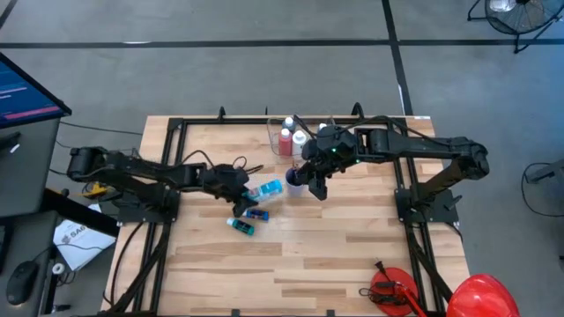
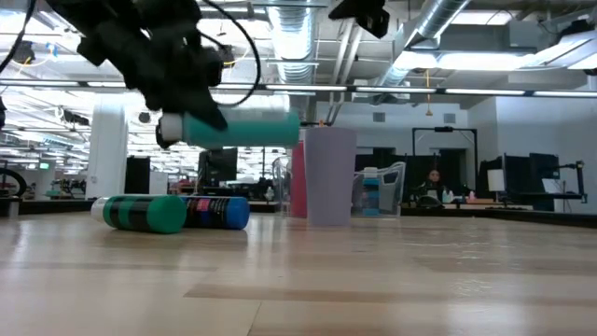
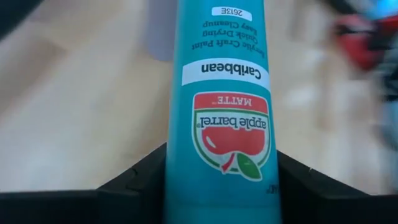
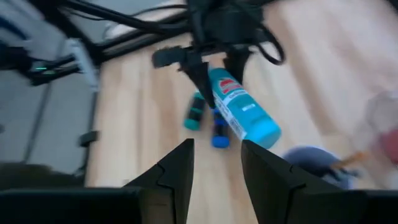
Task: Pick & Place Paint Supplies
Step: Put the light blue paint bottle into the transparent bin
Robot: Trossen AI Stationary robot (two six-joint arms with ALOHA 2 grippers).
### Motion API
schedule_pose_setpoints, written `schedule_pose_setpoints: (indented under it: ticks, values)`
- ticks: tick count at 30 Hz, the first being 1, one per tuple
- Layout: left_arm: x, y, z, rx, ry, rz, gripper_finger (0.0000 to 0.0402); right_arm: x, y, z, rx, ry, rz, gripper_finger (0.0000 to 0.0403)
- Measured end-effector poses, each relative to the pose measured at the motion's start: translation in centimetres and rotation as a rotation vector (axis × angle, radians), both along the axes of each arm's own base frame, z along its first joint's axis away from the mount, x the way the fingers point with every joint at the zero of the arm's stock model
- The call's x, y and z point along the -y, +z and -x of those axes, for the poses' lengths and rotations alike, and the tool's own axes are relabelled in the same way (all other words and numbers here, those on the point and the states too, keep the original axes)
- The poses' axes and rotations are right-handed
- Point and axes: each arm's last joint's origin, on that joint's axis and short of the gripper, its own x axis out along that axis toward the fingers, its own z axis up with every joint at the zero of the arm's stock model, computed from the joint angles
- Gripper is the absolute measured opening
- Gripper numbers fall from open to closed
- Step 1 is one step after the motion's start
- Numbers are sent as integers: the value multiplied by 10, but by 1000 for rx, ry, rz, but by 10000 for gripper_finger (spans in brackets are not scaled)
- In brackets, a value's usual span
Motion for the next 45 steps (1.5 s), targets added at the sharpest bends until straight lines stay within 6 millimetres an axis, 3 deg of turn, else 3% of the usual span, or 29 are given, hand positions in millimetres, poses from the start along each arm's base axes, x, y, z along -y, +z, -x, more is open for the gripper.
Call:
schedule_pose_setpoints:
  ticks: [4, 11, 18, 23, 31, 39, 45]
  values:
    - [7, 12, 5, 51, -75, 150, 200, -4, 4, -3, 56, 121, -73, 126]
    - [20, 33, 4, 123, -117, 196, 194, -7, -8, -19, 54, 204, -177, 132]
    - [24, 47, -7, 160, -131, 192, 199, -17, -33, -41, -9, 241, -235, 205]
    - [25, 48, -12, 162, -139, 196, 194, -29, -36, -55, -2, 296, -213, 264]
    - [34, 49, -15, 161, -180, 223, 195, -38, -46, -80, -92, 343, -218, 286]
    - [40, 44, -19, 136, -194, 238, 196, -35, -27, -86, -112, 359, -159, 286]
    - [45, 36, -21, 96, -202, 245, 193, -19, -20, -83, -137, 289, -99, 286]
